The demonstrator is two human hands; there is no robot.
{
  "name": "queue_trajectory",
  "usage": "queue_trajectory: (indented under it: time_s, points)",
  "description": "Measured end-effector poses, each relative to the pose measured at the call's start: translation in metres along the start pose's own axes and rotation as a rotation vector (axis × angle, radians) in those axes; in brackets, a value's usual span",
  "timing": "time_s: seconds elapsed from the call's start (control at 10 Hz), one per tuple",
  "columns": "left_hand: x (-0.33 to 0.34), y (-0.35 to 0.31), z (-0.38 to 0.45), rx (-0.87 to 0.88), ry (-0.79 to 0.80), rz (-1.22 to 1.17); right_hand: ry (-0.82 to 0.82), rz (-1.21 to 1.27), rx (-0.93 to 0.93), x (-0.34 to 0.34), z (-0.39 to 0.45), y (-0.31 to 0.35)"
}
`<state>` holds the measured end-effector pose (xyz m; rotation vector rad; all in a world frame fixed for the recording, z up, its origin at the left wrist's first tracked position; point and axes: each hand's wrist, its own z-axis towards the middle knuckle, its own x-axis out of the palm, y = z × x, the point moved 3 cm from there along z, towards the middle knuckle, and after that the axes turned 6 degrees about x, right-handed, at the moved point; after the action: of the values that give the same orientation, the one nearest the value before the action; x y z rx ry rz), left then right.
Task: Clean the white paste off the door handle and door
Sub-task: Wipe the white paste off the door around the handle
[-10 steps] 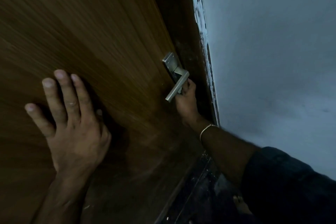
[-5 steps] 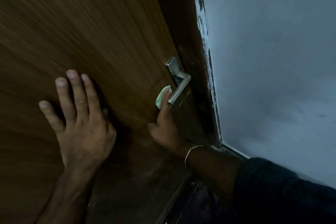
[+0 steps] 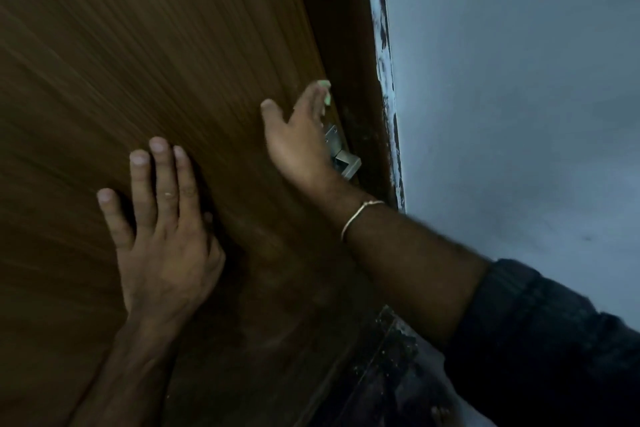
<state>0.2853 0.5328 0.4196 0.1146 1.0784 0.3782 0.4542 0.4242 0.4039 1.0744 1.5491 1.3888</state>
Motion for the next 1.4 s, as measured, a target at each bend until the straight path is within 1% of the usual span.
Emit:
queue_trajectory:
  time_s: [0.1,0.2,0.3,0.4,0.5,0.6,0.7,0.8,0.9,1.0,1.1,1.2,1.3,1.4]
  points:
    - [0.004,-0.003,0.001,-0.042,-0.049,0.029,-0.012,0.189,0.231,-0.008,0.009,-0.005]
    - [0.007,-0.002,-0.002,-0.012,-0.051,0.07,-0.034,0.222,0.164,-0.009,0.011,-0.007]
    - [0.009,-0.003,-0.001,0.003,-0.061,0.179,-0.153,-0.038,-0.24,-0.013,0.002,-0.007]
    - [0.008,-0.005,-0.001,0.007,-0.067,0.203,-0.234,-0.201,-0.509,-0.042,0.01,0.0]
    - [0.008,-0.005,0.0,0.037,-0.074,0.201,-0.157,-0.822,-0.761,-0.079,0.028,0.012]
    - [0.01,-0.005,0.001,0.025,-0.1,0.205,-0.027,-1.511,-1.004,-0.093,0.036,0.007]
    - [0.013,-0.003,0.0,0.026,-0.132,0.204,-0.058,-1.883,-1.146,-0.097,0.043,-0.012]
    - [0.016,0.0,0.001,0.034,-0.155,0.222,0.012,-2.021,-1.185,-0.107,0.044,-0.038]
    - [0.017,0.0,0.0,0.031,-0.166,0.216,0.183,-2.277,-1.042,-0.114,0.04,-0.071]
    - [0.015,-0.002,-0.001,0.03,-0.168,0.218,0.141,-2.291,-1.072,-0.119,0.047,-0.068]
    - [0.017,-0.004,0.001,0.011,-0.142,0.172,-0.06,-2.184,-1.143,-0.12,0.051,-0.067]
    - [0.016,-0.009,0.001,-0.025,-0.11,0.142,-0.101,-2.248,-1.159,-0.116,0.046,-0.095]
    - [0.013,-0.008,0.001,-0.021,-0.079,0.14,-0.064,-2.247,-1.143,-0.114,0.045,-0.116]
    - [0.012,-0.008,0.0,-0.017,-0.074,0.138,0.011,-2.292,-1.137,-0.116,0.046,-0.138]
